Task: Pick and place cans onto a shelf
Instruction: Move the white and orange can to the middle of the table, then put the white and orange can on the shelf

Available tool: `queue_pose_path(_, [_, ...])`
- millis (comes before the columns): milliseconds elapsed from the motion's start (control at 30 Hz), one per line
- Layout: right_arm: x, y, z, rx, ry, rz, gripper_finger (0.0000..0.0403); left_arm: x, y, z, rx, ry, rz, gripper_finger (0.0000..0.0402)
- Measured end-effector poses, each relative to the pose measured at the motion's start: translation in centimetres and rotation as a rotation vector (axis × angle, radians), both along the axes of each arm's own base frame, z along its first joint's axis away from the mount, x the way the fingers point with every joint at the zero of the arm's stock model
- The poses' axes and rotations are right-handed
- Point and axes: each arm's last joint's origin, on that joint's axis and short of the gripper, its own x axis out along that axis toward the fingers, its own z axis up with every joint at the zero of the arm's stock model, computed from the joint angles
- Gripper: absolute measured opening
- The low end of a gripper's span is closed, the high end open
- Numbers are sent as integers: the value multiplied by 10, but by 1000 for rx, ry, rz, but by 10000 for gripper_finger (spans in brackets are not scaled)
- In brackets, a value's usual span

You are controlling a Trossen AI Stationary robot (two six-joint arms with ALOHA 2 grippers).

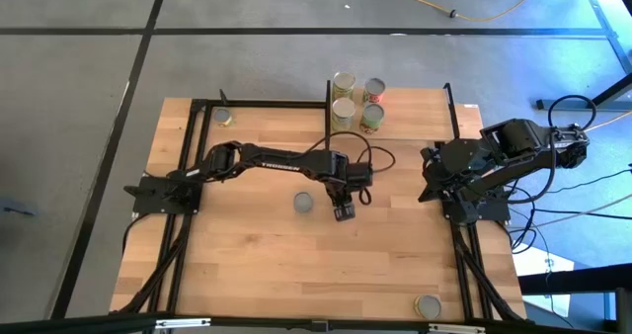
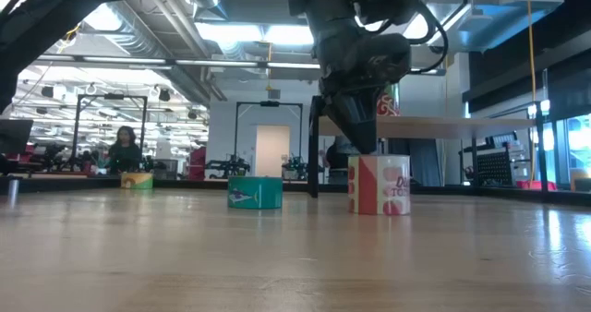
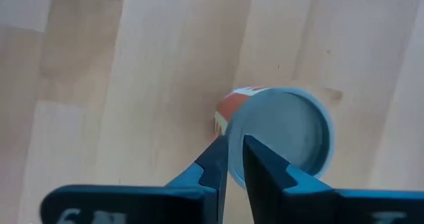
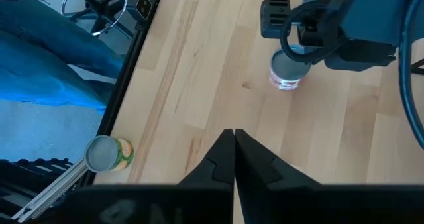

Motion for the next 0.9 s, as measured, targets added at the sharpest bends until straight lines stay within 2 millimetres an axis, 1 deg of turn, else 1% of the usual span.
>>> queue_pose_path(200, [0, 0, 0, 0, 0, 0, 8, 0, -1, 2, -54, -1, 7, 44])
queue_pose_path(300, [0, 0, 0, 0, -2, 1, 5, -1, -1, 7, -59, -10, 6, 44])
queue_pose_path(367, [1, 0, 1, 3, -16, 1, 3, -3, 1, 16, -59, 3, 10, 45])
queue_pose_path(500, [7, 2, 3, 14, -60, 1, 3, -7, 2, 53, -20, -17, 24, 45])
queue_pose_path(600, [15, 3, 0, -1, -52, -14, 2, -14, 2, 80, 28, -41, 19, 45])
queue_pose_path(733, [30, 6, -8, -38, -10, -26, 2, -43, -1, 121, 21, -116, 37, 45])
queue_pose_path(800, [40, 9, -14, -60, 19, -9, 2, -58, -5, 137, 50, -100, 42, 45])
queue_pose_path(900, [54, 12, -23, -71, 58, -11, 2, -77, -11, 163, 101, -157, 50, 45])
